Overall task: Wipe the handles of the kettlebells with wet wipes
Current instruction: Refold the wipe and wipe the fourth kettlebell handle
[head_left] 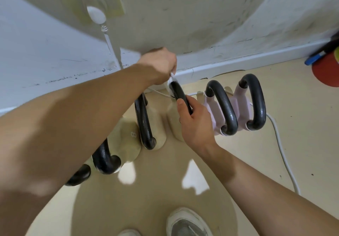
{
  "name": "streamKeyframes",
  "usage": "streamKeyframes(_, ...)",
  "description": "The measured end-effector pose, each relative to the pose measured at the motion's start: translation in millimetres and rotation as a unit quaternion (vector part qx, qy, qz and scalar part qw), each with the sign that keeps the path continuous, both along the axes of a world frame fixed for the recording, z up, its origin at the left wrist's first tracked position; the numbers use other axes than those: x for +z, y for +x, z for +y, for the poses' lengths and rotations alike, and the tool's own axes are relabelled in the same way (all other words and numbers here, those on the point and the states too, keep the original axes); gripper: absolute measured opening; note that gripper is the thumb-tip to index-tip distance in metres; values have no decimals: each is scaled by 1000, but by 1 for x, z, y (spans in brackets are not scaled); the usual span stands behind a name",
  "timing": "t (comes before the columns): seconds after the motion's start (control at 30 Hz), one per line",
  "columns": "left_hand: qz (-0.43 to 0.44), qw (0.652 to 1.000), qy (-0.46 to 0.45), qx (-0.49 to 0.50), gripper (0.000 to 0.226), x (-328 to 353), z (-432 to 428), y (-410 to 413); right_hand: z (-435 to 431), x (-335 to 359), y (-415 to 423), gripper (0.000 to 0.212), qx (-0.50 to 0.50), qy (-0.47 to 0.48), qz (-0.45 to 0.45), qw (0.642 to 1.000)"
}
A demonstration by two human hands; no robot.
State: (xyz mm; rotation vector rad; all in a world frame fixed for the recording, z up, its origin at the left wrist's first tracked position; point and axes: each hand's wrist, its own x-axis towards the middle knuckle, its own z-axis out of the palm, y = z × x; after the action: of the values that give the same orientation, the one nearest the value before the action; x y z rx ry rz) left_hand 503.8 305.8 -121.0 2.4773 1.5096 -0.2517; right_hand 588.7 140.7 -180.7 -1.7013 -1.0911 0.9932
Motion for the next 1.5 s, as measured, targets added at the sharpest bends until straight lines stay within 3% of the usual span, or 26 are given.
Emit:
streamKeyframes(0.13,-34,999,7,-4,43,-3,-1,9,1,1,-1,33,-13,-12,1,1000)
streamKeyframes(0.33,-57,997,10,47,25,-2,-11,-31,1,3,0,34,-8,-2,-25,1000)
streamKeyframes(0.5,-139,971,159,-108,21,13,-42,-38,0,5,-1,34,-10,-9,-42,999)
streamKeyframes(0.7,-51,996,70,-30,36,18,-16,1,1,4,-1,33,-18,-8,-30,999)
streamKeyframes(0.83,-50,997,46,31,39,13,-13,-13,0,3,0,32,-7,-24,-50,998)
streamKeyframes(0.97,-108,989,97,-12,25,24,-49,-35,0,3,-2,34,-3,-29,-28,999)
streamKeyframes(1.1,-146,987,61,14,28,28,-83,-40,-1,8,-2,33,-16,-27,-14,999)
streamKeyframes(1.2,-202,978,41,30,24,24,-85,-33,0,14,2,11,-40,-44,7,998)
streamKeyframes(1.3,-236,967,41,82,22,18,-87,-37,-2,17,3,36,-34,-37,-1,999)
streamKeyframes(1.5,-374,910,23,176,17,2,-115,-49,1,17,6,50,-24,5,-82,996)
